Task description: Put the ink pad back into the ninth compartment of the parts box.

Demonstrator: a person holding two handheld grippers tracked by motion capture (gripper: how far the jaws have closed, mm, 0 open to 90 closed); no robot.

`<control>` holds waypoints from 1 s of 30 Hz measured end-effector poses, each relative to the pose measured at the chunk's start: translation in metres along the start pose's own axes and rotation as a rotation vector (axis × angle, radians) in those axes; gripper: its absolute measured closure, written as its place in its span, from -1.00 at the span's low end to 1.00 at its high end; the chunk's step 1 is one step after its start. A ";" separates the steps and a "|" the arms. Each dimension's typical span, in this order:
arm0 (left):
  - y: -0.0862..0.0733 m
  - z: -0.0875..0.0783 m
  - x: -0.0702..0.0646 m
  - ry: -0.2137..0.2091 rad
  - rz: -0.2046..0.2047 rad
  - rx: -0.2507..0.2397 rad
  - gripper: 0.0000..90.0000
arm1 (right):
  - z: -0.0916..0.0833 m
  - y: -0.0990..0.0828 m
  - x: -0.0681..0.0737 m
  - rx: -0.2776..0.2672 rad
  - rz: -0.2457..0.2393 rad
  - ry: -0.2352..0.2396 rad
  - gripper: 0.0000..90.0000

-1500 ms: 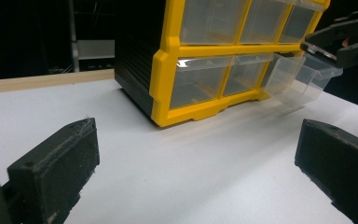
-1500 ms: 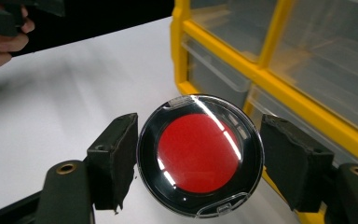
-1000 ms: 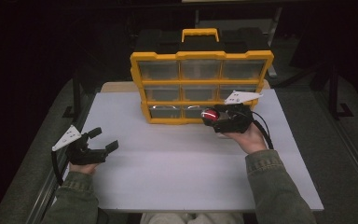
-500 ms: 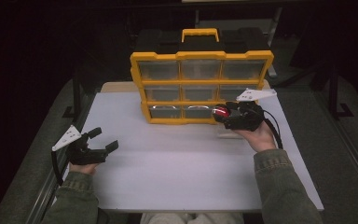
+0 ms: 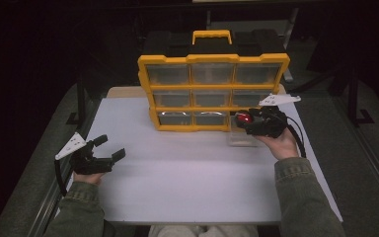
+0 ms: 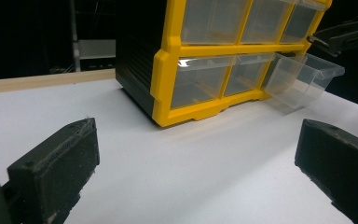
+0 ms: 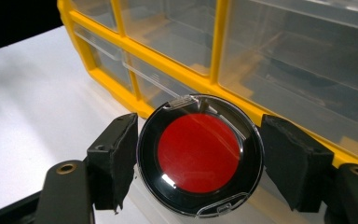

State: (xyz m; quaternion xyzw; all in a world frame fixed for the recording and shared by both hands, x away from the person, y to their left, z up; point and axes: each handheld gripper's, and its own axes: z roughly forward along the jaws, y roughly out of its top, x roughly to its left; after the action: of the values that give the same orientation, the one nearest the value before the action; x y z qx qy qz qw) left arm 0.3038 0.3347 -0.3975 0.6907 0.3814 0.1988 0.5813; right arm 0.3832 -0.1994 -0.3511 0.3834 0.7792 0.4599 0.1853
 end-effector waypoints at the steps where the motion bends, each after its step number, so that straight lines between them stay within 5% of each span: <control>1: 0.000 0.000 0.000 0.000 0.000 0.000 -1.00 | 0.001 0.000 -0.001 0.004 -0.003 -0.005 -0.36; 17: 0.000 0.001 0.000 0.002 0.008 0.006 -1.00 | 0.009 -0.004 -0.006 0.067 0.016 -0.051 -0.37; 24: 0.000 0.000 0.000 0.003 0.009 0.007 -1.00 | 0.008 -0.006 -0.012 0.062 0.098 -0.022 -0.98; 30: 0.000 -0.001 -0.001 0.004 0.004 -0.001 -1.00 | 0.005 -0.008 -0.012 0.056 0.113 -0.042 -1.00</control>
State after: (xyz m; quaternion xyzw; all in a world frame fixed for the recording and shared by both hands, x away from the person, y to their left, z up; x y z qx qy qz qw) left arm 0.3029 0.3345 -0.3974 0.6907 0.3813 0.2016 0.5804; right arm 0.3910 -0.2080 -0.3613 0.4415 0.7647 0.4396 0.1647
